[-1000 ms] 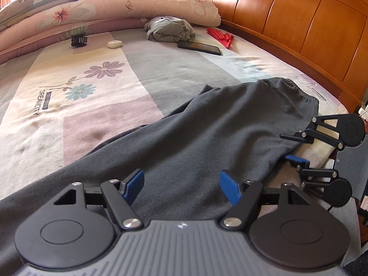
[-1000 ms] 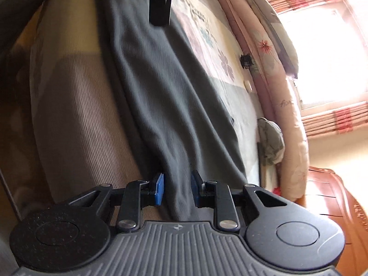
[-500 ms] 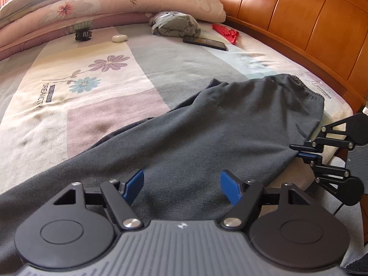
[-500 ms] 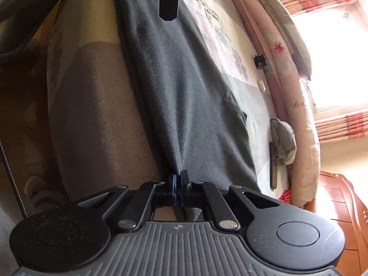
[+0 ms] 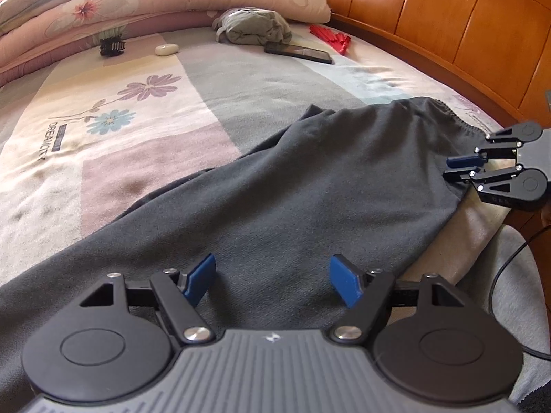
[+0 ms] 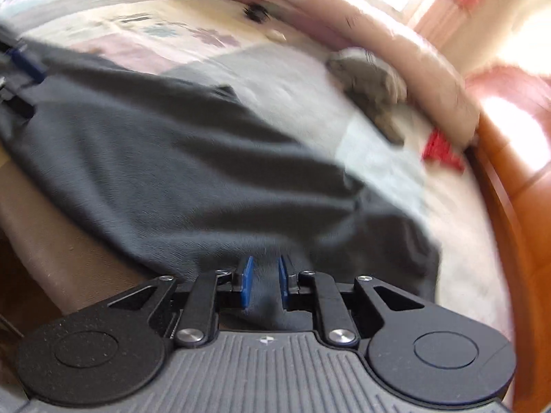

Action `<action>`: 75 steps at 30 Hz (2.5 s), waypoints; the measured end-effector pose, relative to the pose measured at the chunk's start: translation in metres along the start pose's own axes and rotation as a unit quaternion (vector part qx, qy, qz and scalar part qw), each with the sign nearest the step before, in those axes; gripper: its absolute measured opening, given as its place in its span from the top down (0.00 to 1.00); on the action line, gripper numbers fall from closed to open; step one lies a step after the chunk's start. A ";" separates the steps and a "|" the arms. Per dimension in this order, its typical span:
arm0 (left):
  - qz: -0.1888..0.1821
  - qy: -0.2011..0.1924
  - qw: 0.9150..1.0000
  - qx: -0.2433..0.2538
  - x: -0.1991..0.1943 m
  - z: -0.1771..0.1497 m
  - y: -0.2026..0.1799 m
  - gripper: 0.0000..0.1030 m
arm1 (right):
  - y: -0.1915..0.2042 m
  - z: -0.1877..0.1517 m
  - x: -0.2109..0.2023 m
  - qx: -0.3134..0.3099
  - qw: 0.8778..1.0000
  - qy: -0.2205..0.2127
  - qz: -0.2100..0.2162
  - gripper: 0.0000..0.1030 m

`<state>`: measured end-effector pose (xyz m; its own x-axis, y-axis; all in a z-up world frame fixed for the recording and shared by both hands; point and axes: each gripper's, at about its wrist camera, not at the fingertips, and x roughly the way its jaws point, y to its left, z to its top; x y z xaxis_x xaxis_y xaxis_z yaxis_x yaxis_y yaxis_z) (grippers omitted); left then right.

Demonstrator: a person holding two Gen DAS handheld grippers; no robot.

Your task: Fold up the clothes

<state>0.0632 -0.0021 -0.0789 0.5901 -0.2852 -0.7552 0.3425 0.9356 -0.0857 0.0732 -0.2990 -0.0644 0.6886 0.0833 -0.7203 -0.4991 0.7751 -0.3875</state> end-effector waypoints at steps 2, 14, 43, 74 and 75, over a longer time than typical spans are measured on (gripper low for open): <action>0.015 0.005 1.000 -0.011 0.001 -0.001 0.009 0.28 | -0.010 -0.006 0.000 0.026 1.000 0.007 0.000 0.71; -0.042 -0.018 0.998 -0.037 0.011 0.033 0.018 0.28 | -0.019 0.005 0.020 0.111 0.992 -0.004 0.061 0.65; -0.226 0.112 0.968 -0.019 0.078 0.095 0.065 0.20 | 0.008 0.042 0.052 0.154 0.975 -0.053 0.152 0.50; -0.379 0.063 0.907 -0.173 0.159 0.184 0.048 0.20 | 0.003 0.034 0.053 0.178 0.968 -0.074 0.159 0.39; -0.370 0.056 0.913 -0.163 0.150 0.185 0.050 0.20 | 0.003 0.034 0.052 0.178 0.968 -0.074 0.158 0.39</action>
<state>0.3044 -0.0366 -0.0763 0.2005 -0.8580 -0.4730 0.3696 0.5133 -0.7745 0.1253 -0.2710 -0.0839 0.6119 0.4197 -0.6704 -0.5021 0.8610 0.0808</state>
